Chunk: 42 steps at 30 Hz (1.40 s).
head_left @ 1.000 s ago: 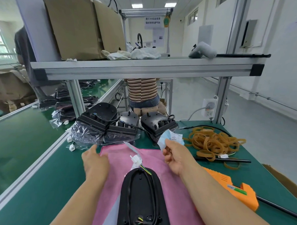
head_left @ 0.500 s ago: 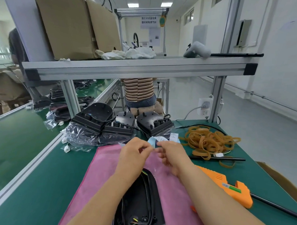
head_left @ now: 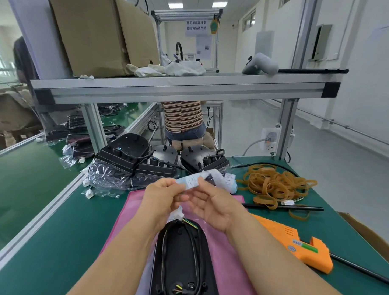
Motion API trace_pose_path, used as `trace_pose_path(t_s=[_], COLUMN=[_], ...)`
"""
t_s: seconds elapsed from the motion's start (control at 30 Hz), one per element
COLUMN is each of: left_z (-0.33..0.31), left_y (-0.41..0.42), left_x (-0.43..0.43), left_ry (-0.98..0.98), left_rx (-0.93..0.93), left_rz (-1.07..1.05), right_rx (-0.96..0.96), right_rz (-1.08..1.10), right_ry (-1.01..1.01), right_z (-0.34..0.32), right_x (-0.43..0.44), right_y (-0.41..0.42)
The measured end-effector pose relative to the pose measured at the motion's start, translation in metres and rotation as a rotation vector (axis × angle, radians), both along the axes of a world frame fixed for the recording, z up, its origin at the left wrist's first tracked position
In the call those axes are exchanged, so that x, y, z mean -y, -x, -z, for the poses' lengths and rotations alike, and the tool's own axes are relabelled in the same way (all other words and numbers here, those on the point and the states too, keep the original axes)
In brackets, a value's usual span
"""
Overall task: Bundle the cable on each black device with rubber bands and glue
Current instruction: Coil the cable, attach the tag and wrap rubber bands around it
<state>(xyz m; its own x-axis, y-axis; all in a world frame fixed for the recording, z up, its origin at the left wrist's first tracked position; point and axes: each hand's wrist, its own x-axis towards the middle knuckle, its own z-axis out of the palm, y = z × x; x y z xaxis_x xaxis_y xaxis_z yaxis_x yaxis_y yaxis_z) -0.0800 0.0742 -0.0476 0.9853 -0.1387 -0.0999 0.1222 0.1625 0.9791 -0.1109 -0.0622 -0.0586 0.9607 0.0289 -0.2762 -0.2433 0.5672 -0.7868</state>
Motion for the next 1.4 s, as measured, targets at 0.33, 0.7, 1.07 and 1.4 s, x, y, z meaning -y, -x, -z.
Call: trace_pose_path(t_s=[0.33,0.7,1.07,1.4], left_z=[0.041,0.051,-0.010,-0.003], left_y=[-0.016,-0.021,-0.006,0.002], left_x=[-0.044,-0.052,-0.028,-0.013], left_ry=[-1.047,-1.009,-1.310,-1.110], left_rx=[0.136,0.224,0.817,1.077], left_rz=[-0.044,0.157,0.191,-0.321], right_rx=[-0.150,0.219,0.727,0.163], right_rz=[0.236,0.157,-0.195,0.270], right_ry=[0.597,1.188,1.766,1.323], right_z=[0.026,0.022,-0.007,-0.021], right_x=[0.009,-0.015,-0.026,0.017], right_y=[-0.010,-0.017,-0.018,-0.029])
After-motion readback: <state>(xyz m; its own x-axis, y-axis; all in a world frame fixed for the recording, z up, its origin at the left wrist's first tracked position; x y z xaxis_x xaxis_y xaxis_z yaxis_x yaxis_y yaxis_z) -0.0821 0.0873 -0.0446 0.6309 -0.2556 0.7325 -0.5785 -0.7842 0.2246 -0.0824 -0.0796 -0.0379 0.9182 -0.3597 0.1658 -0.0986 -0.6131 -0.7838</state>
